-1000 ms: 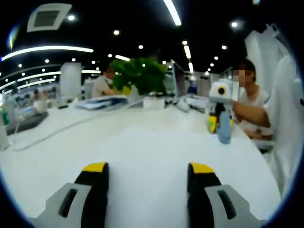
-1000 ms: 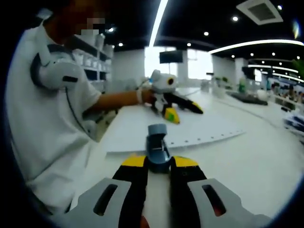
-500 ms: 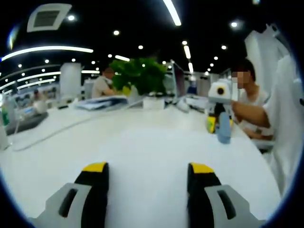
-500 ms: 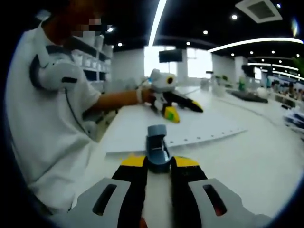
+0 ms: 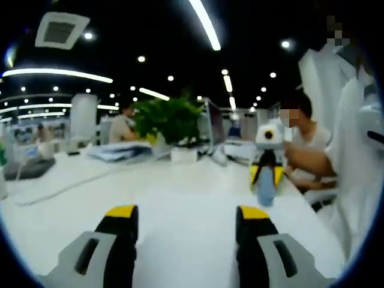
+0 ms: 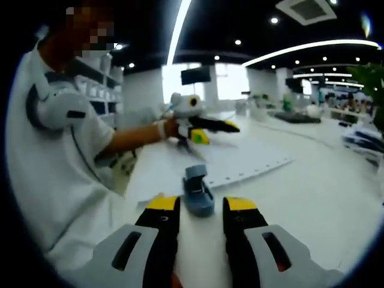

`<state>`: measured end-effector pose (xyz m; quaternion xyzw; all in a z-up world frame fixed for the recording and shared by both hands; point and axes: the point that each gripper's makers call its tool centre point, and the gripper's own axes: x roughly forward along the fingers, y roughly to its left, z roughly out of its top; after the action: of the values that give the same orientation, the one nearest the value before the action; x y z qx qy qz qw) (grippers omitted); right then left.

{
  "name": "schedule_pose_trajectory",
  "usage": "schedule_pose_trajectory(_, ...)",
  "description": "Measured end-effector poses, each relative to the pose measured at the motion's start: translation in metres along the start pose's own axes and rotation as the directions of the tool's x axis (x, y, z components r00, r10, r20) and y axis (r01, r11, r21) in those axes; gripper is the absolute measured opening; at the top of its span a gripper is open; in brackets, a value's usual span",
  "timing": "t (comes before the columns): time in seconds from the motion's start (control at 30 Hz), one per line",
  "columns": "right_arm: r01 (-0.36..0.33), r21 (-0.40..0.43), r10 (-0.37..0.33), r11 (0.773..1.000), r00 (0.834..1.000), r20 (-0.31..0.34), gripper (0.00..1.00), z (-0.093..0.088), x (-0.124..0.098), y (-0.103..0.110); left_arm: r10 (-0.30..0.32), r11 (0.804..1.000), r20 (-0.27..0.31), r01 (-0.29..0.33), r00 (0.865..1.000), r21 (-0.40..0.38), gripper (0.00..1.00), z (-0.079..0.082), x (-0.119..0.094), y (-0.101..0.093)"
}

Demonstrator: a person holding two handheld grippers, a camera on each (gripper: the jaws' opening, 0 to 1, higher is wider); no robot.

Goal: Pick up the paper insert the paper into the punch align the paper edges press the punch to punch holes

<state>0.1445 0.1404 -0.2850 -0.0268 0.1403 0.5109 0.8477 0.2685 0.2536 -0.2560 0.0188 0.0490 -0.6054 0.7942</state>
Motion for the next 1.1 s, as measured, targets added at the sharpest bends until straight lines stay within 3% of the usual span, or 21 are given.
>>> schedule_pose_trajectory(0.1,0.075,0.012,-0.076,0.997,0.997,0.028,0.36,0.007,-0.01,0.001,-0.027,1.0,0.022,0.027,0.999,0.002,0.66,0.012,0.004,-0.019)
schedule_pose_trajectory(0.2,0.133,0.012,-0.133,0.991,0.99,0.045,0.35,0.01,-0.017,0.001,-0.081,0.995,-0.017,0.081,0.997,0.049,0.66,0.011,0.013,-0.034)
schedule_pose_trajectory(0.27,0.177,0.043,-0.178,0.983,0.983,0.042,0.32,0.007,-0.023,-0.002,-0.139,0.989,-0.015,0.139,0.99,0.058,0.66,0.016,0.025,-0.057)
schedule_pose_trajectory(0.37,0.206,0.061,-0.21,0.977,0.975,0.067,0.33,0.008,-0.028,-0.007,-0.2,0.978,-0.001,0.2,0.98,0.059,0.66,0.021,0.039,-0.075)
schedule_pose_trajectory(0.67,0.278,0.115,-0.287,0.954,0.955,0.077,0.33,0.004,-0.041,-0.018,-0.227,0.97,-0.027,0.228,0.974,0.084,0.67,0.018,0.063,-0.093)
schedule_pose_trajectory(0.9,0.335,0.165,-0.352,0.928,0.931,0.094,0.35,-0.001,-0.046,-0.028,-0.27,0.955,-0.062,0.275,0.961,0.11,0.67,0.011,0.082,-0.115)
schedule_pose_trajectory(1.1,0.427,0.163,-0.441,0.89,0.896,0.059,0.36,-0.012,-0.05,-0.042,-0.303,0.944,-0.095,0.312,0.948,0.106,0.66,-0.004,0.1,-0.13)
